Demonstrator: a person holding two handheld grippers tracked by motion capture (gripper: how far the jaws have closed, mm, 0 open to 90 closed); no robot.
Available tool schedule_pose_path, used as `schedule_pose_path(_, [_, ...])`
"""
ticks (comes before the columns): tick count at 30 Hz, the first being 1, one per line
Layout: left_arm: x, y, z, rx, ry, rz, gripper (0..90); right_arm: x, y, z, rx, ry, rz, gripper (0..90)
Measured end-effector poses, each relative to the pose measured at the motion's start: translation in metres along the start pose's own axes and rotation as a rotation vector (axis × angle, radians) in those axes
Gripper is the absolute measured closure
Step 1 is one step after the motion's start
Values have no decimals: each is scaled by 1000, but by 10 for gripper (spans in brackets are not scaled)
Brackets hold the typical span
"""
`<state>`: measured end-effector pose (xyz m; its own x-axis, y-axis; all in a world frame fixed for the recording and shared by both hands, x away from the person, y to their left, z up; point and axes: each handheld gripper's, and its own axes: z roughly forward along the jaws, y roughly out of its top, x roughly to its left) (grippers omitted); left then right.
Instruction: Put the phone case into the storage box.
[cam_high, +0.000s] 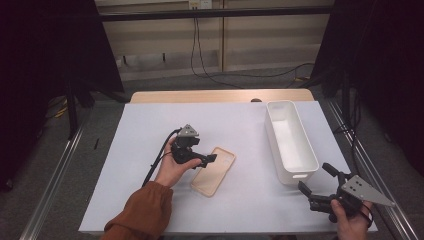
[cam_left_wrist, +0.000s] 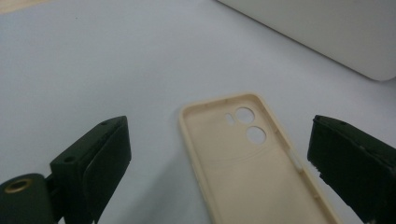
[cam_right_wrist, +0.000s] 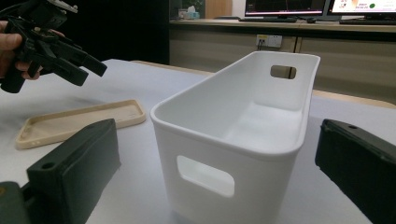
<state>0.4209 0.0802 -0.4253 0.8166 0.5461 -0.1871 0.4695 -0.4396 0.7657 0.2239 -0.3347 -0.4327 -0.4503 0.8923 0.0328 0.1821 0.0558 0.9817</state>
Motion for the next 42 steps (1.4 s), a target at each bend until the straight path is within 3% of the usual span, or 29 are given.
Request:
schedule_pose_path(12, [5, 4, 12, 75, 20, -5, 89, 0, 0, 0, -1, 0, 3, 0])
schedule_pose_path(24, [7, 7, 21, 135, 10, -2, 135, 0, 0, 0, 1, 1, 1, 0])
schedule_pose_path(32, [6, 11, 27, 213, 3, 13, 205, 0, 0, 0, 3, 2, 3, 0])
schedule_pose_path(35, [5, 10, 30, 264, 8, 24, 208, 0, 0, 0, 3, 2, 3, 0])
schedule_pose_path(38, [5, 9, 33, 289, -5, 14, 232, 0, 0, 0, 3, 2, 4, 0])
schedule_pose_path(42, [5, 10, 35, 318, 9, 12, 276, 0, 0, 0, 4, 3, 2, 0])
